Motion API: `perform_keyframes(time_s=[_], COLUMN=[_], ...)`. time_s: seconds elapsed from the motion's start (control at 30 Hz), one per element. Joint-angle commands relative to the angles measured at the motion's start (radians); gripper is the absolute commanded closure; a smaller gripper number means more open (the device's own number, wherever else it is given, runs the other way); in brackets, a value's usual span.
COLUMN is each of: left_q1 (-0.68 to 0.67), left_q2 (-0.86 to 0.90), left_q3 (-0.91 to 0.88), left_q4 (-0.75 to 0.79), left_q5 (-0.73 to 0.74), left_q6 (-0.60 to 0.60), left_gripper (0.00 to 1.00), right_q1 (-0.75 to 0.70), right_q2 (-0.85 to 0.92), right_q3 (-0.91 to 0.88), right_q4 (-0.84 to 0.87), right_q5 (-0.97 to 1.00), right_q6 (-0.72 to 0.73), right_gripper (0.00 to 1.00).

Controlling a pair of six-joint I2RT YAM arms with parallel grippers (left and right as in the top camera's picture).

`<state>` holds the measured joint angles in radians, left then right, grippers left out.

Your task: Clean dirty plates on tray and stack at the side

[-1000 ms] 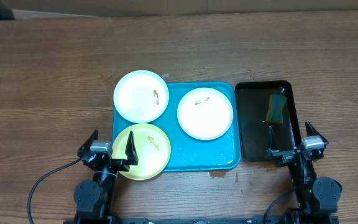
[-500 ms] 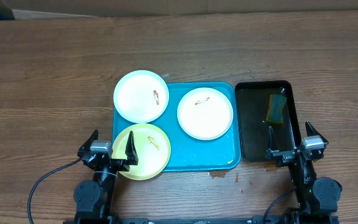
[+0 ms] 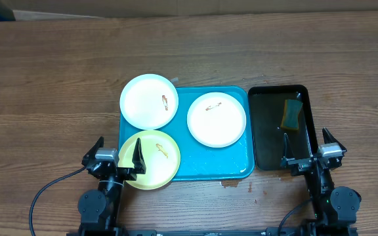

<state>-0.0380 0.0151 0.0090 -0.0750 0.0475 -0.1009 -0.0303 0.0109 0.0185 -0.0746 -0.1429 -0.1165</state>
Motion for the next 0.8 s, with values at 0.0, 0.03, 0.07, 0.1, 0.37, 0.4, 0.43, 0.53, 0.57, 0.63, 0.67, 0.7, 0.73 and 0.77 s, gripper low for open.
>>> perform_keyframes(time_s=[0.0,0.03,0.07,0.1,0.37,0.4,0.43,0.53,0.57,0.63,0.67,0.7,0.73,0.77], left_q1=[0.0,0.0,0.0,0.0,0.0,0.0,0.0,0.0,0.0,0.0,0.0,0.0,0.0,0.0], left_q2=[-0.007,-0.007,-0.007,-0.007,-0.007,-0.007,-0.007,-0.007,-0.007,-0.006,-0.003,0.003,0.014,0.035], left_q3=[-0.004,-0.004,-0.004,-0.004,-0.004,-0.004,-0.004,-0.002,0.004,0.043,0.079,0.126,0.179,0.247], left_q4=[-0.001,-0.001,-0.001,-0.002,-0.002,-0.002,-0.002,0.004,-0.001,-0.029,-0.064,-0.108,-0.151,-0.207], left_q5=[-0.01,-0.01,-0.012,-0.022,-0.022,-0.023,-0.027,0.019,0.036,0.058,0.057,0.057,0.057,0.057], left_q6=[0.016,0.016,0.016,0.016,0.011,0.012,0.011,0.01,0.006,-0.061,-0.098,-0.122,-0.139,-0.153], left_gripper=[0.0,0.0,0.0,0.0,0.0,0.0,0.0,0.0,0.0,0.0,0.0,0.0,0.0,0.0], right_q1=[0.005,0.005,0.005,0.005,0.005,0.005,0.005,0.005,0.005,0.005,0.005,0.005,0.005,0.005], right_q2=[-0.008,-0.008,-0.008,-0.008,-0.008,-0.008,-0.008,-0.008,-0.008,-0.008,-0.008,-0.008,-0.008,-0.008], right_q3=[-0.011,-0.011,-0.011,-0.011,-0.011,-0.011,-0.011,-0.011,-0.011,-0.011,-0.011,-0.011,-0.011,-0.011], right_q4=[0.005,0.005,0.005,0.005,0.005,0.005,0.005,0.005,0.005,0.005,0.005,0.005,0.005,0.005], right_q5=[-0.005,-0.005,-0.005,-0.005,-0.005,-0.005,-0.005,-0.005,-0.005,-0.005,-0.005,-0.005,-0.005,-0.005], right_q6=[-0.004,-0.004,-0.004,-0.004,-0.004,-0.004,-0.004,-0.004,-0.004,-0.004,-0.004,-0.004,-0.004,-0.004], right_gripper=[0.0,0.0,0.0,0.0,0.0,0.0,0.0,0.0,0.0,0.0,0.0,0.0,0.0,0.0])
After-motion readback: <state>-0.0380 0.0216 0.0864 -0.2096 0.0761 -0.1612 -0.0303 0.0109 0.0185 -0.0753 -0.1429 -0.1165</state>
